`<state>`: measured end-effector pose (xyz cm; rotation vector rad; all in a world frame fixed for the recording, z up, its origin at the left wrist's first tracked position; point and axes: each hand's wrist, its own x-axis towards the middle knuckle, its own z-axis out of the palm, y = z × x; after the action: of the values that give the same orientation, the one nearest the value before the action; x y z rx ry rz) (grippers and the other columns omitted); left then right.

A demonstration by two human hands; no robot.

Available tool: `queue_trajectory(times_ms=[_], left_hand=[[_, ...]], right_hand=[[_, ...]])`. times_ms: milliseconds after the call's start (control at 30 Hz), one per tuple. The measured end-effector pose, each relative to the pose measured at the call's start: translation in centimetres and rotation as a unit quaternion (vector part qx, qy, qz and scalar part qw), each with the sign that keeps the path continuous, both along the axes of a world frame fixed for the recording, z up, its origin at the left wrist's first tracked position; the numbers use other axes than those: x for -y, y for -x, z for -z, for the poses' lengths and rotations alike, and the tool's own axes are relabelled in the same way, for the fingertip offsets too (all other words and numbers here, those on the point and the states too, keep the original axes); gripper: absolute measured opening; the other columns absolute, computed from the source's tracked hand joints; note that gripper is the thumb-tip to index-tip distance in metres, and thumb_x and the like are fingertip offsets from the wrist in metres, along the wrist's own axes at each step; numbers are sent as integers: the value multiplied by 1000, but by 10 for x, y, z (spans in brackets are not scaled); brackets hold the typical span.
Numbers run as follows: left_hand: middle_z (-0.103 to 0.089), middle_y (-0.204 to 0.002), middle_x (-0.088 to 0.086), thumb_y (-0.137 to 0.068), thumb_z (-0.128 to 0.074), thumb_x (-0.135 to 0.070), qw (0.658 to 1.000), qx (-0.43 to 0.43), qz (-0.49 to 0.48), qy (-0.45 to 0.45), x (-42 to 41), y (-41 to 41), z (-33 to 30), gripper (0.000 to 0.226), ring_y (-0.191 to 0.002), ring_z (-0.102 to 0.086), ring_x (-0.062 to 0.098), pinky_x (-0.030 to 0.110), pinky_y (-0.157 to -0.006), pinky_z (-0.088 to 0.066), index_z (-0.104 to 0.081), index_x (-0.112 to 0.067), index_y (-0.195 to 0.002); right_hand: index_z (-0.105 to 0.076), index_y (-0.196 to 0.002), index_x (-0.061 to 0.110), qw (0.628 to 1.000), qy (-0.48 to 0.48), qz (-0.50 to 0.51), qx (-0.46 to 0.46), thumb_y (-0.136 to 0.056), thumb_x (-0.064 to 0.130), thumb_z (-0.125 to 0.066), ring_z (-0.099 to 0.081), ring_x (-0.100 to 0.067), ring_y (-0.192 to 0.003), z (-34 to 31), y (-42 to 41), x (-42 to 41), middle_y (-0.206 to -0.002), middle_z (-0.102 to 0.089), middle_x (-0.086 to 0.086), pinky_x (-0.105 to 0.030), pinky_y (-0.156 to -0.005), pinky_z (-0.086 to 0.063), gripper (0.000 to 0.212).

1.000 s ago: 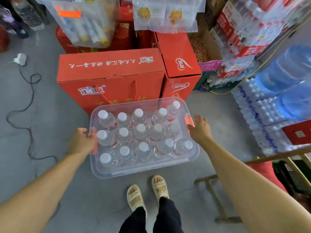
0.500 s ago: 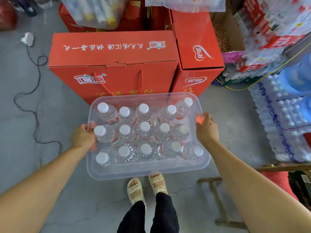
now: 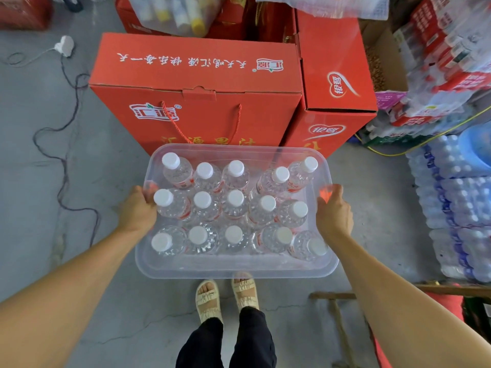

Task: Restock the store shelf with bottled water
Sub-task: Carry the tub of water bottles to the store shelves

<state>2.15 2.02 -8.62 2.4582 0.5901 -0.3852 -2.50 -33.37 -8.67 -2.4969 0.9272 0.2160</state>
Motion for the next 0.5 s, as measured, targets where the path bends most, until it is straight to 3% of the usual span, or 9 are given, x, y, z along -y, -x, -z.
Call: queue_trajectory(times_ms=[167, 333, 500], left_hand=[[-57, -105, 31, -99, -38, -34, 1000, 26, -14, 9, 3, 3, 1, 38, -86, -49, 36, 34, -71, -29, -48, 2, -94], [-59, -103, 29, -99, -40, -34, 999, 49, -16, 14, 0, 2, 10, 43, -95, -55, 42, 37, -73, -35, -51, 7, -101], [-60, -102, 29, -97, -43, -34, 997, 69, -27, 9, 0, 3, 17, 41, -95, -56, 44, 47, -78, -43, -52, 6, -101]], right_hand=[[-39, -118, 10, 1000, 4, 1, 10, -97, 18, -44, -51, -34, -73, 2, -1, 0, -88, -56, -14, -39, -63, -44, 24], [-40, -118, 8, 1000, 7, -4, 25, -97, 18, -45, -47, -32, -71, 1, -1, 1, -83, -50, -9, -36, -61, -39, 23], [-42, -111, 8, 1000, -8, 14, 20, -97, 22, -45, -51, -32, -74, 3, -3, 2, -85, -51, -10, -39, -63, -44, 20]])
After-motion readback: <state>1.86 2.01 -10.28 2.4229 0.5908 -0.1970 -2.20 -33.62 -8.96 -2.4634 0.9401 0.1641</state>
